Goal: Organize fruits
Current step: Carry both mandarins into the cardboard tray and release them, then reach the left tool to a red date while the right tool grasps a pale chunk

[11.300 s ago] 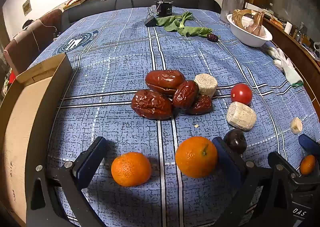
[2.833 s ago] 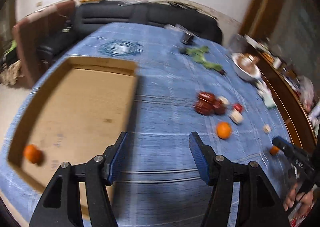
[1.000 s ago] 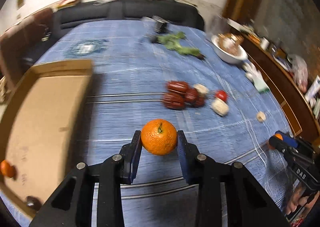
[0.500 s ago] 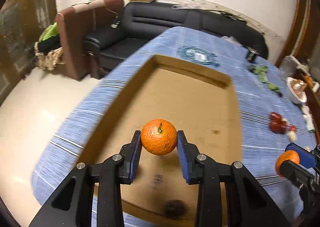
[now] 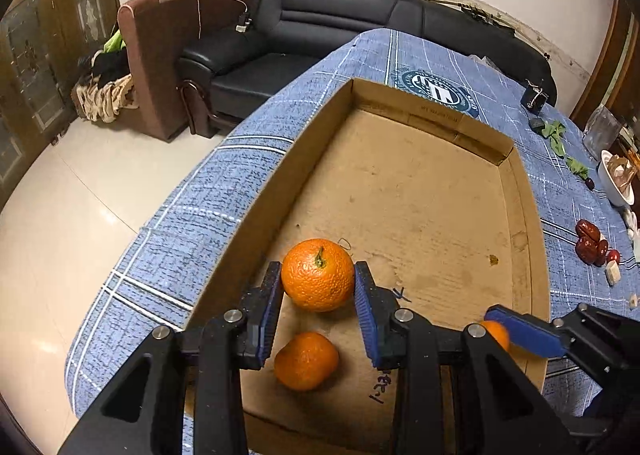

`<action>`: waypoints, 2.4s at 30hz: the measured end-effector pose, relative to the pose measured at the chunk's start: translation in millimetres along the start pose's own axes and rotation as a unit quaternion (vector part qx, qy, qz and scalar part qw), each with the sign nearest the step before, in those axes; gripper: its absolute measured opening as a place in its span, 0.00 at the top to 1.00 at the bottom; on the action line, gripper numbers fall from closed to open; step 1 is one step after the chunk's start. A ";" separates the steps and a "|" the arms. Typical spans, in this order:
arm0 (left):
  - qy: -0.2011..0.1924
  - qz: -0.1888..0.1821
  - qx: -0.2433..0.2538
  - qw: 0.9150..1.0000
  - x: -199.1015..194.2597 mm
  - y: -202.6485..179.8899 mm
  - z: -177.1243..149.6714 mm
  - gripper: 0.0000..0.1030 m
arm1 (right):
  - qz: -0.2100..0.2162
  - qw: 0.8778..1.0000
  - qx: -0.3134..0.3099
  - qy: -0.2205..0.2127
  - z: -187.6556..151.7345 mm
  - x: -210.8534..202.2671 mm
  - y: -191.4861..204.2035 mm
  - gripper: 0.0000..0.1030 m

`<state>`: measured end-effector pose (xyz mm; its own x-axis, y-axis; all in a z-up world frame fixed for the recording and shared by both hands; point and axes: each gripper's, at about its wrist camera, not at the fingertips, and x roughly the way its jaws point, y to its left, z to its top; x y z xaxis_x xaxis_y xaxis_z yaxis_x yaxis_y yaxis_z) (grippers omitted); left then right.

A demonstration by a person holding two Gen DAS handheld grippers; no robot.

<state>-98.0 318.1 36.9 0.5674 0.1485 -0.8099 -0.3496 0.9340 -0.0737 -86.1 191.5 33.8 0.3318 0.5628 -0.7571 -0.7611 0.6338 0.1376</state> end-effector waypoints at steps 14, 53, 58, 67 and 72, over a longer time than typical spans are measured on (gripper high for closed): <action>-0.040 -0.026 -0.037 0.998 -46.3 -2.7 1.3 0.26 | 0.000 0.999 -0.027 -0.031 -2.4 -22.1 10.1 0.61; -0.055 -0.044 0.139 0.988 -58.0 -186.1 -29.5 0.18 | -0.232 0.934 0.259 -0.081 -186.2 -219.1 -232.2 0.56; -0.039 -0.064 0.158 0.985 -45.0 -209.8 -34.4 0.19 | -0.227 0.912 0.331 -0.086 -208.2 -229.3 -264.8 0.56; -0.018 -0.102 0.161 0.981 -22.3 -240.9 -22.2 0.19 | -0.179 0.936 0.291 -0.082 -163.4 -194.7 -264.2 0.56; -0.007 -0.119 0.152 0.981 -6.7 -252.8 -12.0 0.19 | -0.182 0.948 0.254 -0.053 -128.0 -150.2 -264.3 0.56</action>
<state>-22.4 77.0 53.9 0.6173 -0.0825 -0.7824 0.0313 0.9963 -0.0803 -6.0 -128.5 29.4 0.5960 0.2910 -0.7484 -0.2276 0.9550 0.1901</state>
